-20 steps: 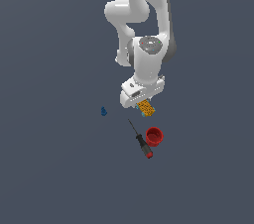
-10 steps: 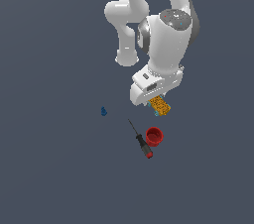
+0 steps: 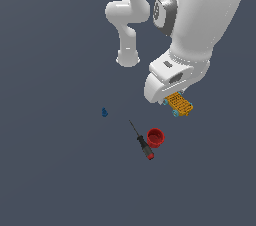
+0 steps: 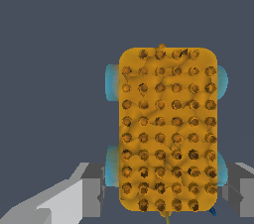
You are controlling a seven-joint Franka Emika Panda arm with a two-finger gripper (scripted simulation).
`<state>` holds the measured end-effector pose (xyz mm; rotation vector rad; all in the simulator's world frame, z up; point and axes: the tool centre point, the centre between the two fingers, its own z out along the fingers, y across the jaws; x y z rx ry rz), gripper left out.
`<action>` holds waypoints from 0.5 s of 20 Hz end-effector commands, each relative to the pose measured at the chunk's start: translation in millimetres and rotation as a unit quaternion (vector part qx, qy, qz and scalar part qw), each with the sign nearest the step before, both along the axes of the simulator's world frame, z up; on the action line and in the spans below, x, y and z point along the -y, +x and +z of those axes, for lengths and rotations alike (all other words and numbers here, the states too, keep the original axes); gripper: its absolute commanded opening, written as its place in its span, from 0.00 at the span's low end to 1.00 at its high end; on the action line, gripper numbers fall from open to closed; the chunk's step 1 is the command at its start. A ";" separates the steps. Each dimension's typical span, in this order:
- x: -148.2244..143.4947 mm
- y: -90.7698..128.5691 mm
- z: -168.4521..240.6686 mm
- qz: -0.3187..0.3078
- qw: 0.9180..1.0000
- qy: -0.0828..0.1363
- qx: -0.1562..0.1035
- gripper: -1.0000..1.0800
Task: Pick up a designated object from a clutter of objects.
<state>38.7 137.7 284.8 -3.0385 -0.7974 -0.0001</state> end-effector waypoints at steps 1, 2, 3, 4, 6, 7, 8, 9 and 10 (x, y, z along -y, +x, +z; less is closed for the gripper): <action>-7.2 9.3 16.7 0.000 1.000 0.000 0.000 0.00; -9.9 12.8 22.7 0.000 1.000 0.000 0.000 0.00; -12.5 16.3 28.5 0.000 1.000 0.000 0.000 0.00; -15.1 19.7 34.2 0.000 1.000 0.000 0.000 0.00; -19.8 26.4 45.2 0.000 1.000 0.000 0.000 0.00; -22.2 29.6 50.6 0.000 1.000 0.000 0.000 0.00; -24.5 32.7 55.7 0.000 1.000 0.000 0.000 0.00; -26.8 35.8 60.8 0.000 1.000 0.000 0.000 0.00; -29.0 38.8 65.7 0.000 1.000 0.000 0.000 0.00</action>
